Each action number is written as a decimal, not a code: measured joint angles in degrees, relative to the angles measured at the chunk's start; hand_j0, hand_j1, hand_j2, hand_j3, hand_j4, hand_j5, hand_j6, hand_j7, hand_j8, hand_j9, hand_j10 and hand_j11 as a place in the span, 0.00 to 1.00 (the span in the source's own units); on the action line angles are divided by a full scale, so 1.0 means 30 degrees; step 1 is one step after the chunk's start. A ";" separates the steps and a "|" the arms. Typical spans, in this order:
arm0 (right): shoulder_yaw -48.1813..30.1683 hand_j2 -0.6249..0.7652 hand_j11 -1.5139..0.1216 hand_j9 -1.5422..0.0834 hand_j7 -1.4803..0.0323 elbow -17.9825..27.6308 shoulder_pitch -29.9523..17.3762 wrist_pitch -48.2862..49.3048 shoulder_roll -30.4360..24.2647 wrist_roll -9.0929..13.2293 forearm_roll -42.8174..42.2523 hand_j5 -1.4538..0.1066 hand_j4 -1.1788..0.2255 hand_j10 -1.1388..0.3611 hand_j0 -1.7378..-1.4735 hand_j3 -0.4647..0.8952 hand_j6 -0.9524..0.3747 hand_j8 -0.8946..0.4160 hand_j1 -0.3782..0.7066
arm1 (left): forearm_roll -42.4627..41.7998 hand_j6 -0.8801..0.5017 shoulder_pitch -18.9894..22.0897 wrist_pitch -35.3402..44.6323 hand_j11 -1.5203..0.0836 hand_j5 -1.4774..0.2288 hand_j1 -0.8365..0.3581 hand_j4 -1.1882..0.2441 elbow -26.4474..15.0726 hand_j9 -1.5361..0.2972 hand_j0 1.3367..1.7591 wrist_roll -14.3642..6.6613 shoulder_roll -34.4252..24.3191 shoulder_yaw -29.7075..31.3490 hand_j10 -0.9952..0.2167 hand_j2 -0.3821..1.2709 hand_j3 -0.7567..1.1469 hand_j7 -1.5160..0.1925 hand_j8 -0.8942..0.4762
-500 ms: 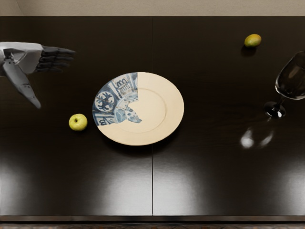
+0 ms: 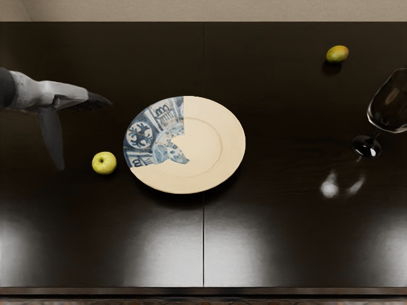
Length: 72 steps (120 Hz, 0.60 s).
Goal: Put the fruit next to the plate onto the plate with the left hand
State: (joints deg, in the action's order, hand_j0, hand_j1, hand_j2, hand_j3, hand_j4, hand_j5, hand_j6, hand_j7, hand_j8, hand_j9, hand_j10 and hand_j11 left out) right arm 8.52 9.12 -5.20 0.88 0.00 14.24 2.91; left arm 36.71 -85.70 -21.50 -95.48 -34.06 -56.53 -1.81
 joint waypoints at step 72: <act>-0.0001 0.45 0.93 0.95 0.98 -0.0005 -0.0023 0.0004 0.0000 0.0000 -0.0003 0.93 0.84 0.76 0.30 0.34 0.72 0.68 0.03 | 1.1648 0.51 0.7864 1.0174 0.81 0.73 0.82 0.70 -0.1240 0.72 0.76 -0.0313 0.2994 0.0131 0.67 0.25 0.40 0.76 0.52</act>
State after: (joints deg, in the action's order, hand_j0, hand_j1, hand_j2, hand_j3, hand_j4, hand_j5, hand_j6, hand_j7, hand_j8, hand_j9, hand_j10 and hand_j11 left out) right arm 8.52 9.11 -5.27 0.89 0.00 14.24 2.90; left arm 71.65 -62.11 9.02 -99.20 -35.00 -47.55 -1.42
